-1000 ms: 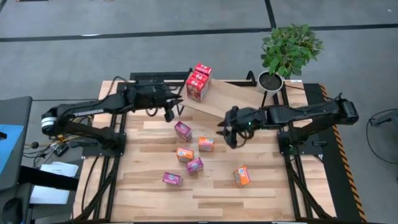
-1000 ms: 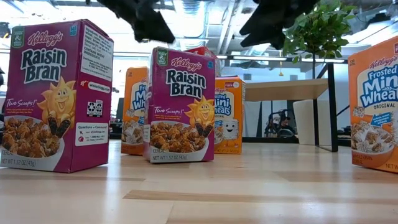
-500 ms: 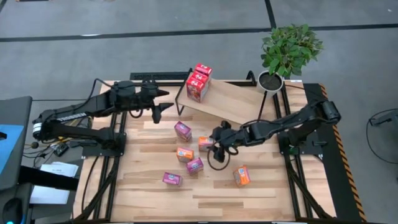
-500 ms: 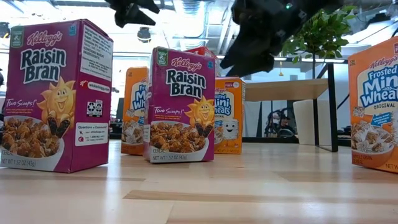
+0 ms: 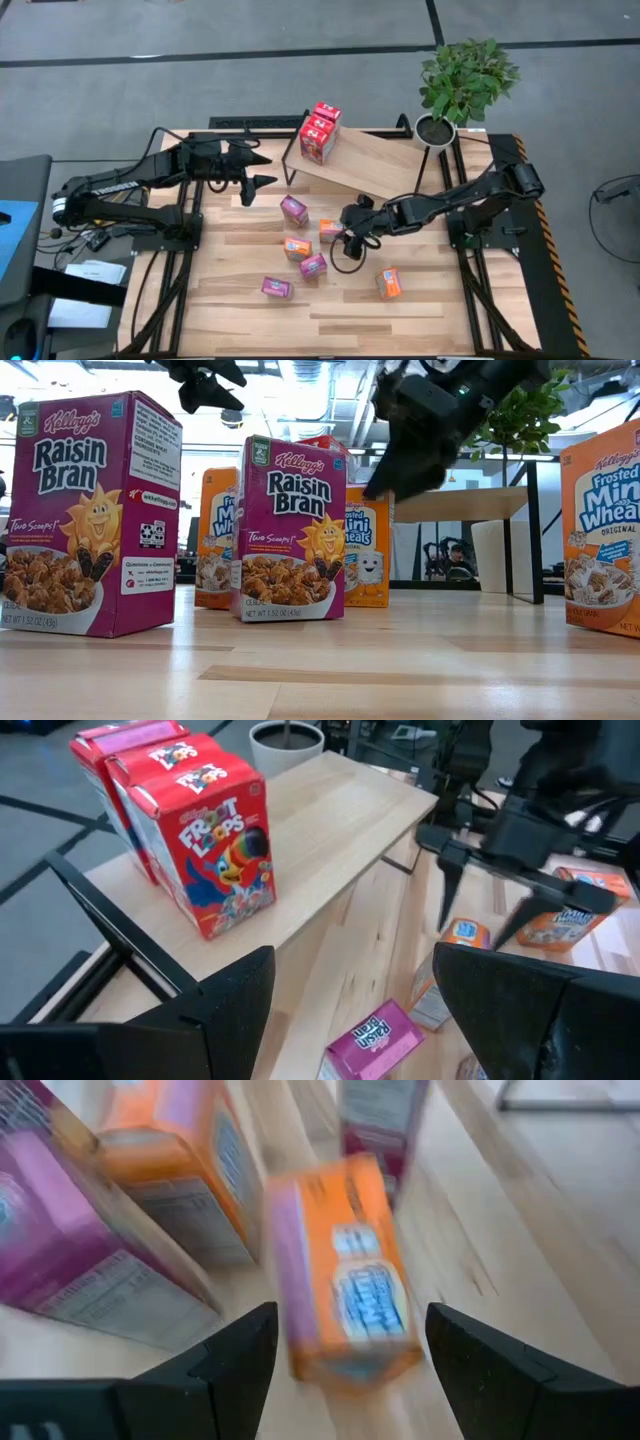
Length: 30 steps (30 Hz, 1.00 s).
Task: Stack cereal on shelf
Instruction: Put the top orange cereal box on the shelf
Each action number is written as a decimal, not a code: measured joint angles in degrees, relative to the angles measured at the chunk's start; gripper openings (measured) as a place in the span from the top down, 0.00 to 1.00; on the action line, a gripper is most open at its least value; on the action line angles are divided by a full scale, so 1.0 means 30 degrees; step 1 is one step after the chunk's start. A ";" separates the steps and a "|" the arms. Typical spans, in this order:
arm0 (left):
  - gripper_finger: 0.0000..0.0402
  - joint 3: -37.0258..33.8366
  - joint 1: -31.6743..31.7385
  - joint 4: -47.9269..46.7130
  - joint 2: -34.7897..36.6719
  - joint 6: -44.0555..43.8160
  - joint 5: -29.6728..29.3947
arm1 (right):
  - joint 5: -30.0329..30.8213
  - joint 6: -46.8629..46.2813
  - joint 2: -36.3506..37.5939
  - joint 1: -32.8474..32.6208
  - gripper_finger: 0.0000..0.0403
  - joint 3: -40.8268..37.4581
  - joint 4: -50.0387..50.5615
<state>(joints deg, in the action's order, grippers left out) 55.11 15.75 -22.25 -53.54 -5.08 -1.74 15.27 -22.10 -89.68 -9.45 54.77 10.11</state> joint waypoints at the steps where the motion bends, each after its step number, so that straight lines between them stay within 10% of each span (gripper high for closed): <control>1: 0.34 0.0000 0.0000 -0.0020 -0.0003 -0.0033 -0.0013 | -0.0002 0.0011 -0.0232 0.0080 0.30 0.0057 -0.0508; 13: 0.34 0.0000 0.0000 -0.0296 -0.0022 -0.0045 -0.0080 | 0.0403 -0.0024 -0.0355 -0.0212 0.35 0.0079 -0.0812; 30: 0.34 0.0000 0.0000 -0.0422 -0.0022 -0.0409 -0.0060 | 0.0408 0.0020 -0.0173 -0.0227 0.67 0.0069 -0.1019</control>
<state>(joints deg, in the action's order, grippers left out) 55.11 15.75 -23.52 -53.60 -6.31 -1.92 16.49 -22.04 -90.19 -10.13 54.98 7.05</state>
